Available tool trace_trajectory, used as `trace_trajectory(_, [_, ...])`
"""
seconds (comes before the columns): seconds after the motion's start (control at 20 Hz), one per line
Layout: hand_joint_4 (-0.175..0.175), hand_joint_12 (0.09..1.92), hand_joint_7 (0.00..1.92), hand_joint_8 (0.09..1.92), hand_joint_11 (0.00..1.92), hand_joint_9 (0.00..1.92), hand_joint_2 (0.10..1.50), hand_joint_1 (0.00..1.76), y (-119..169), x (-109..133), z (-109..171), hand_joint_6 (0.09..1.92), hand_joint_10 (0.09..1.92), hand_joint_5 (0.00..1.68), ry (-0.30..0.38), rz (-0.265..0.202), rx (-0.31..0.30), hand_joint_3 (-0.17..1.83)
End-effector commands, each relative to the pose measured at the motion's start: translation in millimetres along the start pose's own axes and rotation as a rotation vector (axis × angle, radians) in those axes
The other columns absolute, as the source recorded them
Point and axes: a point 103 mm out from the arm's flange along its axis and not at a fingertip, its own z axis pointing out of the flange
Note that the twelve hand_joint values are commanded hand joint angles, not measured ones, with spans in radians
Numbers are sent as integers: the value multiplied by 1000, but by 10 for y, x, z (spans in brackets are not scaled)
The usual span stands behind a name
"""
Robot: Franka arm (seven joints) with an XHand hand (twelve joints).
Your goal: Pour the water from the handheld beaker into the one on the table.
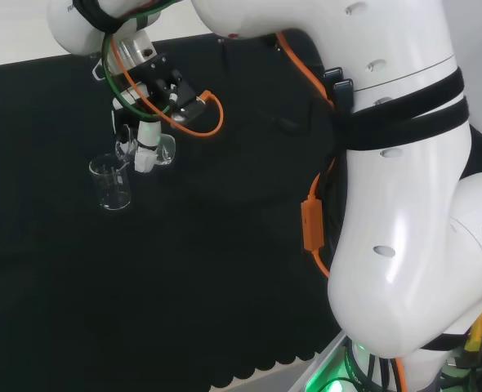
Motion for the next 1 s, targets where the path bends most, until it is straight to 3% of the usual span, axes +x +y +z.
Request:
trace_trajectory(0.05, [175,1319,1872,87,319,1511,695,1135,-27,-31,-3,521,98,1331,-15,-3,14,550])
trace_trajectory(0.15, [175,1319,1873,87,317,1511,695,1135,-25,-31,-8,522,98,1330,-29,-21,15,550])
trace_trajectory(0.45, [175,1320,1874,87,314,1513,695,1135,33,70,-62,526,97,1328,-60,16,55,552])
trace_trajectory(1.0, [175,1322,1876,87,310,1516,693,1135,-9,64,-111,535,94,1325,-80,12,82,557])
